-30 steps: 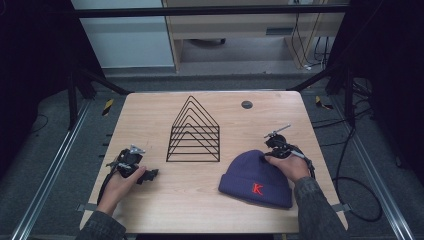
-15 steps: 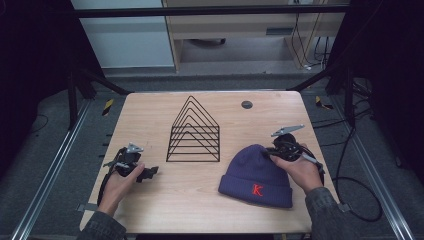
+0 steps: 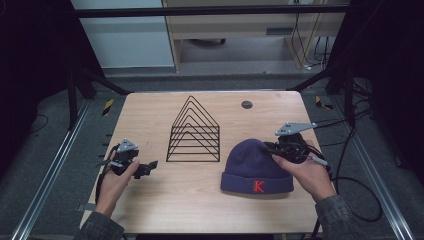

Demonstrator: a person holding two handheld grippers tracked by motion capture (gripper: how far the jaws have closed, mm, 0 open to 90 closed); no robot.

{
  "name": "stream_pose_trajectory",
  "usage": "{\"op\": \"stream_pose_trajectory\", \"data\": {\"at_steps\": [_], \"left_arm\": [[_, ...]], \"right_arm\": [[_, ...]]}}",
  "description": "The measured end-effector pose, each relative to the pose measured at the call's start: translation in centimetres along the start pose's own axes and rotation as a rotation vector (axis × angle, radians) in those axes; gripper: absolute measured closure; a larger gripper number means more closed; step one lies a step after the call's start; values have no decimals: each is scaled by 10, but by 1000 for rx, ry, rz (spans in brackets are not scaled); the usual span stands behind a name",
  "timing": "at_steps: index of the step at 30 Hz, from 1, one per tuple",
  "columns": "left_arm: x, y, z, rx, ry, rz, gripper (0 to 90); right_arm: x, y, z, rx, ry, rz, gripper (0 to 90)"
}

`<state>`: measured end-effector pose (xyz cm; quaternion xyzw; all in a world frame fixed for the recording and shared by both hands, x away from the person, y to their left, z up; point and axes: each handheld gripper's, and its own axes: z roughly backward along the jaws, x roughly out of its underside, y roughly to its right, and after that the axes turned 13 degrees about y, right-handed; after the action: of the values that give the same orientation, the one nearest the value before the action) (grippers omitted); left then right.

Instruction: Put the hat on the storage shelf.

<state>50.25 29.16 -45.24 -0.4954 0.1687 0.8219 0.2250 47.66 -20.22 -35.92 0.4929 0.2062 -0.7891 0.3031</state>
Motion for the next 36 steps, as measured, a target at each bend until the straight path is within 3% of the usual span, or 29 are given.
{"op": "stream_pose_trajectory", "data": {"at_steps": [3,5,6,13,18,26,29,31,36], "left_arm": [[-10,2,6,19,23,17,66],[-17,2,10,88,24,67,75],[-21,1,13,99,32,71,71],[-53,-4,28,60,42,-39,71],[-75,-2,34,63,54,-74,73],[-116,11,45,95,105,-75,73],[-131,18,43,107,112,-75,73],[-139,23,41,106,103,-101,75],[-154,33,32,115,115,-122,96]], "right_arm": [[-12,-2,6,-10,19,15,774],[-20,-2,10,-14,33,24,774],[-24,-2,12,-12,37,32,774],[-56,5,20,0,86,70,774],[-79,11,13,15,111,80,773],[-120,7,6,48,177,96,773],[-134,6,5,63,204,79,772],[-144,5,2,71,212,73,772],[-165,-1,-6,64,225,84,772]]}}
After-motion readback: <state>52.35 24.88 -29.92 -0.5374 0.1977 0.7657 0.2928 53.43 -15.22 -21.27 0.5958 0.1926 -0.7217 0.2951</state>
